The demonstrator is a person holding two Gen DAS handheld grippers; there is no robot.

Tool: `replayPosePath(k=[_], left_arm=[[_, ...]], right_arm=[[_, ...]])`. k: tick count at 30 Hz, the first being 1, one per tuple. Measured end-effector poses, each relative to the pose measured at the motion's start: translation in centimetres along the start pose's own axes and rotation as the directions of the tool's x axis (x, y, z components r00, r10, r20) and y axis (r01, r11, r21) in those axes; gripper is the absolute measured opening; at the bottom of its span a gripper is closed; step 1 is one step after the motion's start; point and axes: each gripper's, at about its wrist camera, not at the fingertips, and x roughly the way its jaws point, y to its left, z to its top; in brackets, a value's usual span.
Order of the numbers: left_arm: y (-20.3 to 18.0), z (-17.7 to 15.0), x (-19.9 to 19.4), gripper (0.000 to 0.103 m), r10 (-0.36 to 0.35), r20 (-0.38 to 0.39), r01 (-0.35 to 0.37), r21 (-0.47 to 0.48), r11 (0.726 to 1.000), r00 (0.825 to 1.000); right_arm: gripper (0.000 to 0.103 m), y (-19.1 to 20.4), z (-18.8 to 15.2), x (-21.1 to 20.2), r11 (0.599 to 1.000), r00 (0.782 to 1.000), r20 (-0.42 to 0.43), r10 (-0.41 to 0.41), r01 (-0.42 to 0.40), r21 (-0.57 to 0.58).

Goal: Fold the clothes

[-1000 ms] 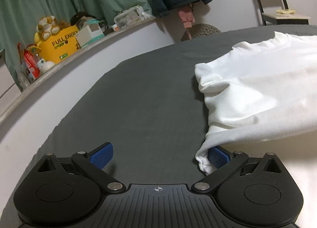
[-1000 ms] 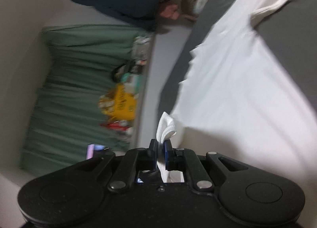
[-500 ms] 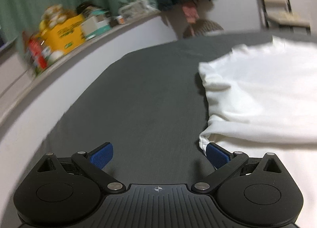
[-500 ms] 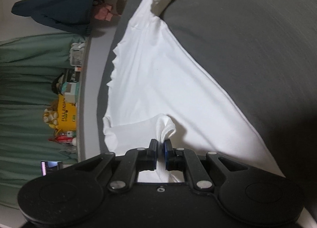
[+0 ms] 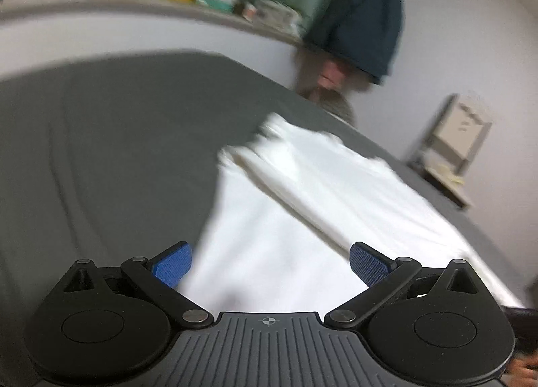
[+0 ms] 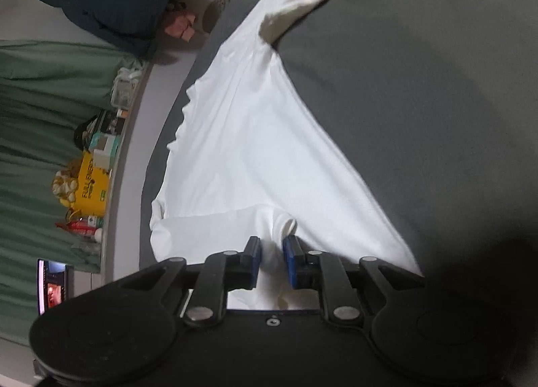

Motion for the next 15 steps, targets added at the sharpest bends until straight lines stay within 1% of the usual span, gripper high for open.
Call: replayPosePath(k=[1,2,4,7,9,11,12,13,14,15], left_arm=[[-0.1,-0.4,-0.4,0.103,-0.024,-0.002,0.024,-0.008,1.0,1.0],[-0.2,-0.8,-0.8,0.103,-0.025,0.004,0.025,-0.011,1.0,1.0],[-0.2,-1.4,-0.8,0.103,-0.028,0.012,0.028,-0.005,1.0,1.0],[0.0,-1.8,0.2,0.103,-0.022,0.005,0.022,0.013,1.0,1.0],[0.0,-1.8,1.3,0.103,-0.013,-0.004,0.014,0.031,0.999,1.0],[-0.2,-1.8,1.8,0.103,-0.015,-0.001,0.015,0.046,0.999,1.0],[-0.3,-1.8,1.9,0.103,-0.022,0.0,0.022,0.057,0.998,1.0],[-0.4,-1.8,2.1,0.103,-0.028,0.002,0.028,0.068,0.997,1.0],[-0.5,-1.8,2.3,0.103,-0.034,0.003,0.034,0.078,0.996,0.999],[-0.5,-1.8,2.5,0.103,-0.04,0.001,0.039,0.088,0.995,0.999]], right_arm=[[0.026,0.0,-0.2,-0.3,1.0,1.0,0.003,-0.002,0.002,0.005],[0.032,0.2,-0.4,-0.5,1.0,1.0,-0.004,-0.003,0.003,0.005],[0.039,0.8,-1.0,-0.5,1.0,0.999,-0.037,0.007,-0.008,-0.023],[0.04,2.0,-2.2,0.4,0.993,0.995,-0.103,-0.012,0.0,-0.117],[0.04,2.8,-2.7,1.0,0.981,0.994,-0.101,-0.041,0.021,-0.194],[0.037,3.2,-2.9,1.6,0.973,0.994,-0.102,-0.04,0.016,-0.229],[0.033,3.3,-3.0,2.0,0.972,0.993,-0.107,-0.043,0.017,-0.235],[0.018,3.3,-3.1,2.4,0.972,0.992,-0.113,-0.05,0.022,-0.235],[0.006,3.2,-3.2,2.5,0.976,0.991,-0.126,-0.041,0.012,-0.219],[0.006,3.1,-3.1,2.3,0.982,0.989,-0.144,-0.017,-0.011,-0.19]])
